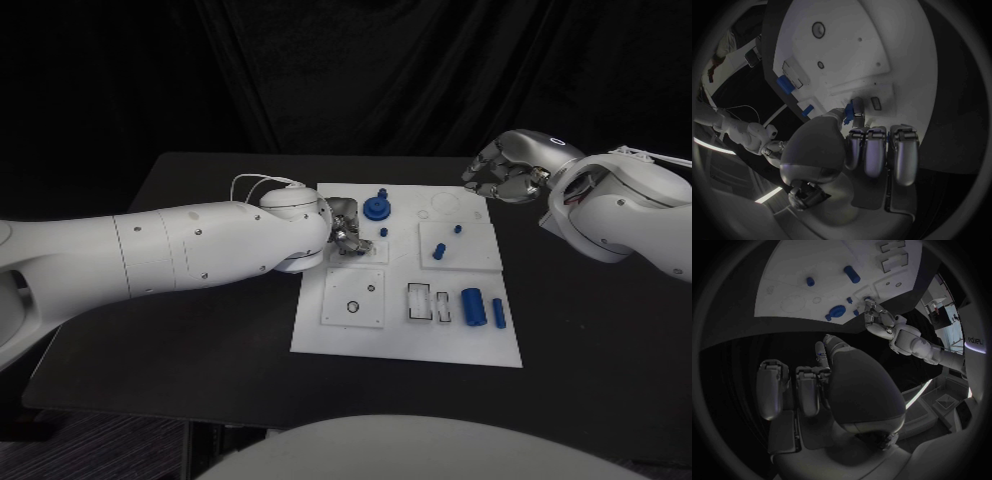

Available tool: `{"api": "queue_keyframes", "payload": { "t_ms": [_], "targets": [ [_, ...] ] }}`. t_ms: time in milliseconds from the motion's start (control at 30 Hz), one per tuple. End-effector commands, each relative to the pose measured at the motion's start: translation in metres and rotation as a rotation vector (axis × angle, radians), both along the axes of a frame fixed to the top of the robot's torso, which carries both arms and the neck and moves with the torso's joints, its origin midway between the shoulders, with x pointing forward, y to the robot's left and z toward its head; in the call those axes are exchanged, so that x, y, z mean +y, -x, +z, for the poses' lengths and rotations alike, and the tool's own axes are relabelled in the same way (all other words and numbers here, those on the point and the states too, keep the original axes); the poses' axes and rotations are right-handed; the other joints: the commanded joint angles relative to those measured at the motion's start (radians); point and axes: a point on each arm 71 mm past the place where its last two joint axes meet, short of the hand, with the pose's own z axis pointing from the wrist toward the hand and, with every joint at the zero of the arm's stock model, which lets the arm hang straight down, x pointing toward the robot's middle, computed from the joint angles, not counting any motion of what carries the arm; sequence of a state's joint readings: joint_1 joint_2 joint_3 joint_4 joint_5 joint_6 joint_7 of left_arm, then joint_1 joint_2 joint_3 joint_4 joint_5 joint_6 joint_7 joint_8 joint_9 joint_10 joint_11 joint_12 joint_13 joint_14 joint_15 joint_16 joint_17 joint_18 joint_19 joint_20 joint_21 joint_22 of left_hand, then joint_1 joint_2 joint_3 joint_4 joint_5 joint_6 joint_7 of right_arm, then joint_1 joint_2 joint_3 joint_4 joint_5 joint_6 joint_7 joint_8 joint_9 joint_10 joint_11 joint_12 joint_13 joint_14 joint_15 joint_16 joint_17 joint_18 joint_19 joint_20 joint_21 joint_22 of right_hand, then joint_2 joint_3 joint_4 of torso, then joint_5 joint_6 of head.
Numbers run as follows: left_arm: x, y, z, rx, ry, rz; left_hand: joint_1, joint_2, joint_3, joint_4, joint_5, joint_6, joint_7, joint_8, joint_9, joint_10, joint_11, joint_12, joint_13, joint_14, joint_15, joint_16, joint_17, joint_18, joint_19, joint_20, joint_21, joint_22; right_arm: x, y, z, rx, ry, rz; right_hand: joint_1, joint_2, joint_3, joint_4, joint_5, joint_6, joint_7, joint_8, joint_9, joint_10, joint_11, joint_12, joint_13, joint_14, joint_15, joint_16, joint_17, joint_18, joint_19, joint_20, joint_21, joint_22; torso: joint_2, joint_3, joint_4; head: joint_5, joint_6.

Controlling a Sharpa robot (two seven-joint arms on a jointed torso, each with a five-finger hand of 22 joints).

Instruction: Assemble the parts on the task board

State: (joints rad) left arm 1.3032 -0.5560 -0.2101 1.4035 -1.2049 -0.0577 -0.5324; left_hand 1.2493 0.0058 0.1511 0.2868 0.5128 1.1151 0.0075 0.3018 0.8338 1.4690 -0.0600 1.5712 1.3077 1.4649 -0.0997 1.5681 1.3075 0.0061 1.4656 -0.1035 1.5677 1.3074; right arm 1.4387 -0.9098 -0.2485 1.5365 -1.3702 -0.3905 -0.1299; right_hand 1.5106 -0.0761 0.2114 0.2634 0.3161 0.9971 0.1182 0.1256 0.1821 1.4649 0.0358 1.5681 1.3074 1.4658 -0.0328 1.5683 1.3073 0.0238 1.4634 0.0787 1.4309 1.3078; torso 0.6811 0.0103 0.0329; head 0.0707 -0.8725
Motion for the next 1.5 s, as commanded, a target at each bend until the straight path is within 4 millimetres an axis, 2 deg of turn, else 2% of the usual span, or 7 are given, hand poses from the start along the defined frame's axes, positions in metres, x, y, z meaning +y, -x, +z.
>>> {"api": "queue_keyframes", "payload": {
  "t_ms": [33,1067,1133,1167,1233,1333,1500],
  "targets": [
    [-0.0002,0.0025,-0.0041,0.013,-0.004,-0.002,-0.008,0.001,0.007,0.0,-0.005,0.002,0.0,-0.003,0.0,0.102,0.002,0.0,0.263,0.106,0.001,0.003,0.263,-0.006,0.105,0.002,0.003,0.263,-0.0017,-0.0004,-0.0018,0.01,0.006,-0.022,0.0,0.012,0.007,0.001,0.007,0.004,0.002,-0.003,-0.001,0.106,0.006,0.003,0.263,0.105,0.01,0.003,0.263,0.013,0.032,0.006,-0.004,0.214,-0.001,-0.0004,0.0006,-0.001,0.0],
    [0.0021,0.0042,-0.0087,0.027,-0.011,0.0,-0.023,-0.005,0.025,0.0,-0.014,0.003,0.001,-0.009,0.006,0.102,0.003,0.0,0.263,0.106,0.002,0.003,0.263,-0.006,0.105,0.003,0.003,0.263,-0.003,-0.0006,-0.0041,0.024,0.014,-0.028,-0.003,0.016,0.009,0.003,0.012,0.004,0.002,-0.005,-0.002,0.106,0.007,0.003,0.263,0.105,0.01,0.003,0.263,0.014,0.031,0.007,-0.006,0.213,0.0,-0.0008,0.0006,0.003,0.0],
    [0.0018,0.004,-0.0089,0.027,-0.01,-0.001,-0.064,-0.004,0.027,0.001,-0.103,0.008,0.002,-0.014,0.014,0.102,0.006,0.0,0.263,0.106,0.004,0.003,0.263,-0.006,0.105,0.005,0.003,0.263,-0.0031,-0.0006,-0.0042,0.025,0.015,-0.029,-0.003,0.016,0.009,0.003,0.012,0.004,0.002,-0.005,-0.002,0.106,0.007,0.003,0.263,0.105,0.01,0.003,0.263,0.014,0.031,0.007,-0.006,0.213,0.0,-0.0007,0.0012,0.002,0.0],
    [0.0017,0.0039,-0.009,0.027,-0.01,-0.001,-0.067,-0.004,0.027,0.0,-0.112,0.009,0.002,-0.015,0.015,0.102,0.005,0.0,0.263,0.106,0.004,0.003,0.263,-0.006,0.105,0.005,0.003,0.263,-0.0032,-0.0006,-0.0043,0.025,0.015,-0.029,-0.003,0.016,0.009,0.003,0.012,0.004,0.002,-0.005,-0.002,0.106,0.007,0.003,0.263,0.105,0.01,0.003,0.263,0.014,0.031,0.007,-0.006,0.213,0.0,-0.0007,0.0013,0.002,0.0],
    [0.0017,0.0039,-0.0093,0.027,-0.01,-0.001,-0.092,-0.003,0.024,0.001,-0.163,0.012,0.004,-0.02,0.02,0.102,0.006,0.0,0.263,0.106,0.005,0.003,0.263,-0.006,0.105,0.006,0.003,0.263,-0.0034,-0.0005,-0.0044,0.026,0.016,-0.03,-0.004,0.018,0.01,0.004,0.014,0.004,0.002,-0.005,-0.002,0.106,0.007,0.003,0.263,0.105,0.01,0.003,0.263,0.014,0.031,0.007,-0.007,0.213,-0.001,-0.0005,0.0013,0.002,0.0],
    [0.002,0.0039,-0.0097,0.029,-0.011,-0.001,-0.105,-0.003,0.021,0.001,-0.182,0.014,0.004,-0.023,0.023,0.102,0.007,0.0,0.263,0.106,0.005,0.003,0.263,-0.006,0.105,0.007,0.003,0.263,-0.0038,-0.0004,-0.0045,0.028,0.017,-0.031,-0.004,0.018,0.01,0.004,0.014,0.004,0.002,-0.005,-0.002,0.106,0.007,0.003,0.263,0.105,0.01,0.003,0.263,0.014,0.031,0.007,-0.007,0.213,0.0,-0.0006,0.0014,0.003,0.0],
    [0.003,0.0037,-0.0104,0.031,-0.014,0.001,-0.155,-0.001,0.0,0.002,-0.244,0.019,0.007,-0.034,0.031,0.102,0.009,0.0,0.263,0.106,0.007,0.003,0.263,-0.006,0.105,0.009,0.003,0.263,-0.0041,-0.0006,-0.0047,0.03,0.018,-0.033,-0.005,0.019,0.01,0.005,0.016,0.005,0.002,-0.005,-0.002,0.106,0.007,0.003,0.263,0.105,0.01,0.003,0.263,0.014,0.03,0.007,-0.008,0.213,0.0,-0.0009,-0.001,0.007,0.0]
  ]
}}
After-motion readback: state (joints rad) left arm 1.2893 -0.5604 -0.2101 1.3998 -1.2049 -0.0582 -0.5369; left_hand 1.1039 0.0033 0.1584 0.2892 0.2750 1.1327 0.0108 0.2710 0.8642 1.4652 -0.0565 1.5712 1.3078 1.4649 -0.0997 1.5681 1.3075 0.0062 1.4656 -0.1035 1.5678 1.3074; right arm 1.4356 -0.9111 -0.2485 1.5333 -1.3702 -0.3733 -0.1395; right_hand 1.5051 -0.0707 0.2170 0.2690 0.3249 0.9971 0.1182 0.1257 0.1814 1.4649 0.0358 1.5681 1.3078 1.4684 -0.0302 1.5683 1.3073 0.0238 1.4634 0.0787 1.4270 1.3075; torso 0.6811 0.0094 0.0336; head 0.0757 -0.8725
